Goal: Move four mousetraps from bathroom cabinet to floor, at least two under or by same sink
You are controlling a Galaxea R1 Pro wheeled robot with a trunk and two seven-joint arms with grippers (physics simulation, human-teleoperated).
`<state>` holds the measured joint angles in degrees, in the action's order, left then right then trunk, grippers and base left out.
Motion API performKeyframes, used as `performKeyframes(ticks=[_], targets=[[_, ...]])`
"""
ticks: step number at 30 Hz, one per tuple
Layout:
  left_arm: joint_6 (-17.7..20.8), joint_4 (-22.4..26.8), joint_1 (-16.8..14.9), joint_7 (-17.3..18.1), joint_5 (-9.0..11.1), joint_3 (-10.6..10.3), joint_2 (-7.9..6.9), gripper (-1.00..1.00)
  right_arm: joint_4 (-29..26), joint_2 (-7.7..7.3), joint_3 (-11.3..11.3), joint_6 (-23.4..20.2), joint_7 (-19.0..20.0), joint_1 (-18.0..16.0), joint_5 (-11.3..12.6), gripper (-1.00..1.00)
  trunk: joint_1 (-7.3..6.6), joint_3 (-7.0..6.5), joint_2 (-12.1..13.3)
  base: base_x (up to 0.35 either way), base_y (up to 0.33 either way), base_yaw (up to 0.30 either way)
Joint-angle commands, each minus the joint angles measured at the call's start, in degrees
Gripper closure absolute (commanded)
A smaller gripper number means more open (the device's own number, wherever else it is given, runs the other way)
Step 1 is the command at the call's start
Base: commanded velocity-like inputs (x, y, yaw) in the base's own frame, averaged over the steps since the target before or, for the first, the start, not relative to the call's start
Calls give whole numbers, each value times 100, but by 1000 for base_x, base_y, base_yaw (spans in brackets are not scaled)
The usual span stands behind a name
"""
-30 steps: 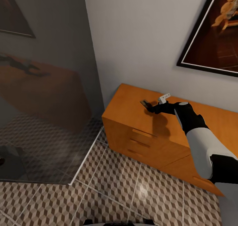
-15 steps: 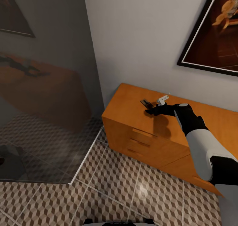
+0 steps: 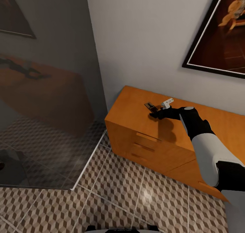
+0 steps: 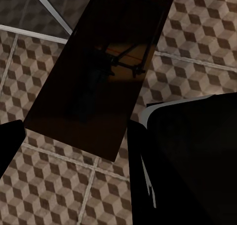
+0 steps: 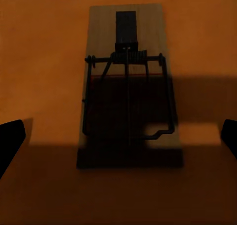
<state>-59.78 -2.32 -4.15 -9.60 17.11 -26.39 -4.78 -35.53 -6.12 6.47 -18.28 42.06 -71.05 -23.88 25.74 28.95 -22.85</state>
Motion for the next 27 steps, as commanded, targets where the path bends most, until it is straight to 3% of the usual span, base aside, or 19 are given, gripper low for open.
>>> performKeyframes(ticks=[1, 26, 27], targets=[[-22, -17, -7, -68, -6, -51, 3, 100, 28, 5, 21, -43, 52, 2, -73, -100, 4, 9, -7, 0, 0, 0], [-22, -15, -7, -68, -6, -51, 3, 100, 37, -12, 21, -47, 65, 11, -73, -100, 4, 89, -7, 0, 0, 0], [-22, -15, -7, -68, -6, -51, 3, 100, 37, -12, 21, -47, 65, 11, -73, 100, 4, 89, -7, 0, 0, 0]])
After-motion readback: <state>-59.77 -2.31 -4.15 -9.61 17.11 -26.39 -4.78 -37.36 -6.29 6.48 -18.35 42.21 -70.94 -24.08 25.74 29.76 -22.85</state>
